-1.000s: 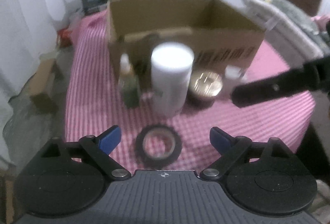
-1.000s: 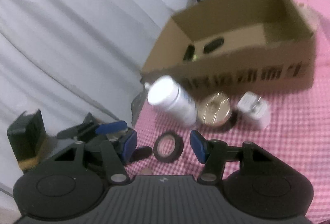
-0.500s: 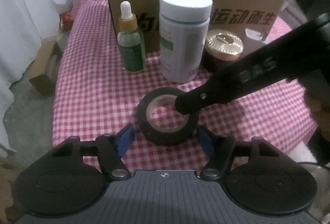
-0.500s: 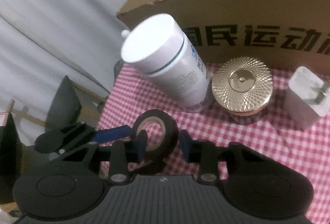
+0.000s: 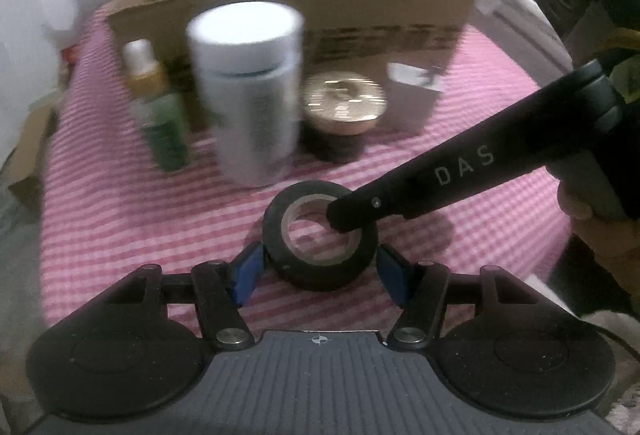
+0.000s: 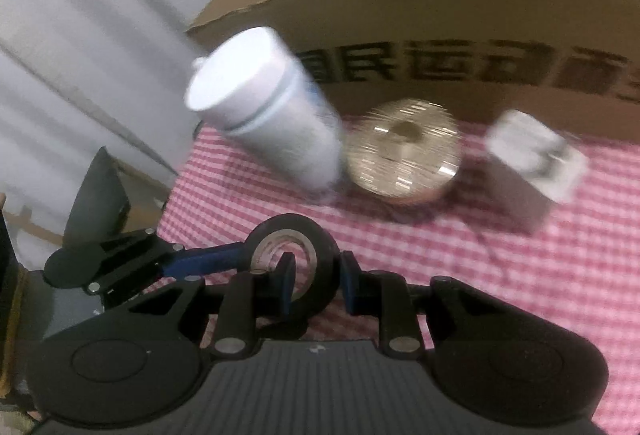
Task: Organize rigid objects
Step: 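Close the right gripper on the rim of the black tape roll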
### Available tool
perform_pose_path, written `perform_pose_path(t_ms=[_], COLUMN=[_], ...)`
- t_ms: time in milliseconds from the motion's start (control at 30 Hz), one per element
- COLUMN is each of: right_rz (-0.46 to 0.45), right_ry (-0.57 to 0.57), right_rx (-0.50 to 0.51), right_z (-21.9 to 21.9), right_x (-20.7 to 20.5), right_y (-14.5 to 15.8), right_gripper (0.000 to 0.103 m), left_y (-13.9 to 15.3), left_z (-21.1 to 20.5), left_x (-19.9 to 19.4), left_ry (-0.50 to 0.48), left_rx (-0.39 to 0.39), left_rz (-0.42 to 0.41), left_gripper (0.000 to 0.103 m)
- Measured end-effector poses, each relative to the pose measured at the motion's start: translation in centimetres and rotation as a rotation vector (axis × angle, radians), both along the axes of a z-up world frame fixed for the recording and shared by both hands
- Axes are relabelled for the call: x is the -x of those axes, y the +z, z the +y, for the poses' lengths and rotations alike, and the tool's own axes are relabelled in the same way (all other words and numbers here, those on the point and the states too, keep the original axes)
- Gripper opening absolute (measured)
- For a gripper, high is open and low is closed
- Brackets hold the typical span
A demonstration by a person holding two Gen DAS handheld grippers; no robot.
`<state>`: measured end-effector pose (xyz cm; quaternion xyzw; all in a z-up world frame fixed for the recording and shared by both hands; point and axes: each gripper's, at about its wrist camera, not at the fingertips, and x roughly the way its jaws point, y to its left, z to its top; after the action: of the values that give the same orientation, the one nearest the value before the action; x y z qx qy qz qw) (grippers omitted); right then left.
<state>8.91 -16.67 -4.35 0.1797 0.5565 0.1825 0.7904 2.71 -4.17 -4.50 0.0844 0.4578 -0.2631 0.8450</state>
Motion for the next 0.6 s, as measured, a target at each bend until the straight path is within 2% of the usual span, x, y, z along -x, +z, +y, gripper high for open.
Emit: perform_pose_path(t_ms=[133,267,400,600], right_rz=[0.009,0.010,-0.009,-0.036], right_ry=[-0.061,-0.086,-0.069,-0.033], right_rx=[0.014,0.019,0.050,0.091], right_z=[-2.3,-3.6,-3.3,-1.4], right_x=[1.5,2.3,2.5,1.9], right_y=[0.2,0.2,0.4,-0.1], right_gripper=[0.026,0.027,0.028,0.027], left_y=[-0.2,-0.5,-0.8,-0.9], left_z=[-1.8,-3.0,-3.9,-4.7], left_x=[0.2,0.2,0.5,0.5], left_ry=[-0.069,-0.107,-0.129,-0.132], left_rx=[0.016,-0.029,-0.083,-0.096], left_rz=[0.020,-0.012,-0.038,-0.052], left_gripper=[0.062,0.063,0.064,0.066])
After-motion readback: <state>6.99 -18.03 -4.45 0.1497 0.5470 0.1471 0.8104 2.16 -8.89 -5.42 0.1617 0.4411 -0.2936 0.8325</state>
